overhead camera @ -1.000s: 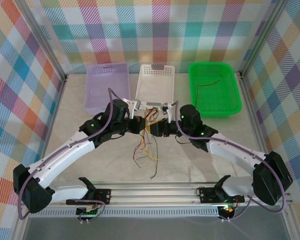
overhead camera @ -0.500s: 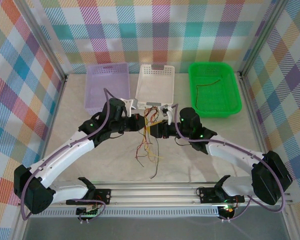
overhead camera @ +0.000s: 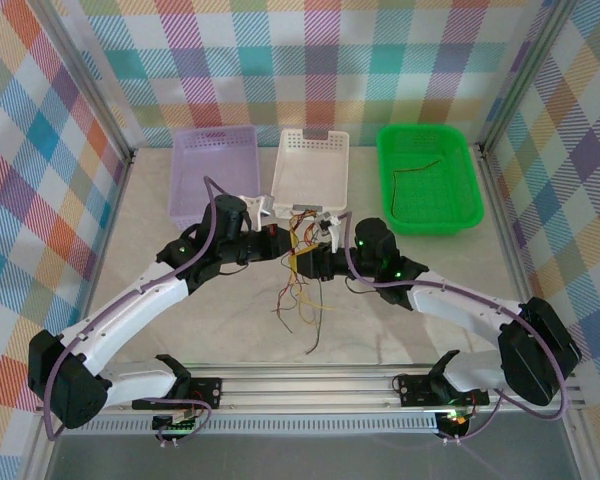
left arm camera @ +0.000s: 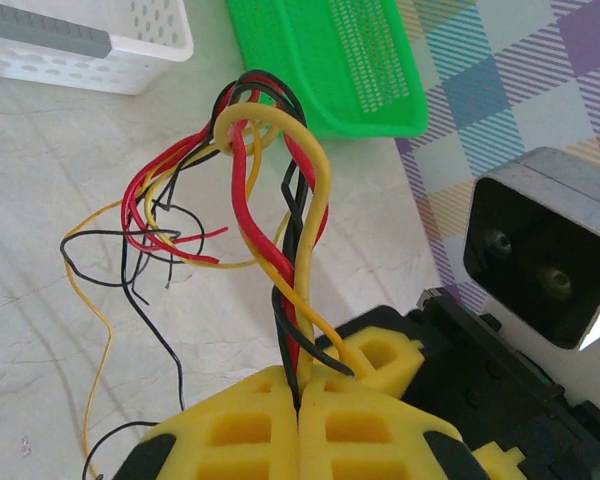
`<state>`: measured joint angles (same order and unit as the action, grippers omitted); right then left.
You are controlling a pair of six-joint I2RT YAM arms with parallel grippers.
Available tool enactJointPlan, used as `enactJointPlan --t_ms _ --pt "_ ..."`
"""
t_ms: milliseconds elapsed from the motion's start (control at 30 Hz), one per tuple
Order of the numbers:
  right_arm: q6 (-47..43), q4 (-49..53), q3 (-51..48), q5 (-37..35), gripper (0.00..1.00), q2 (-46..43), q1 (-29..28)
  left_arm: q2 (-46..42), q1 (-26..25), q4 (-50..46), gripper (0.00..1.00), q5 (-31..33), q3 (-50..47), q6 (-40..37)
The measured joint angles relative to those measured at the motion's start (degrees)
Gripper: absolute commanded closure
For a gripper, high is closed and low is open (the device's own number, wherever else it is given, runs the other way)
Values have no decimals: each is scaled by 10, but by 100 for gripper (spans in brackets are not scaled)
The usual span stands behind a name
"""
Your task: Untangle the cables
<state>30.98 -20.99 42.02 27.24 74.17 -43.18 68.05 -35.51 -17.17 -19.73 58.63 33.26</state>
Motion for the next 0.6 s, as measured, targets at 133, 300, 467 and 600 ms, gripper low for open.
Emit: enactJointPlan --t_ms 133,300,467,600 --pt "-1 3 0 -9 97 -1 0 -1 3 -1 100 0 0 0" --pt "-13 21 0 -24 100 -13 -3 -4 4 -7 85 -3 0 -8" --pt "-17 50 0 -34 100 -16 -3 -12 4 -8 69 -4 1 -16" --pt "-19 65 0 -39 100 -17 -3 -15 4 -8 68 -4 2 -20"
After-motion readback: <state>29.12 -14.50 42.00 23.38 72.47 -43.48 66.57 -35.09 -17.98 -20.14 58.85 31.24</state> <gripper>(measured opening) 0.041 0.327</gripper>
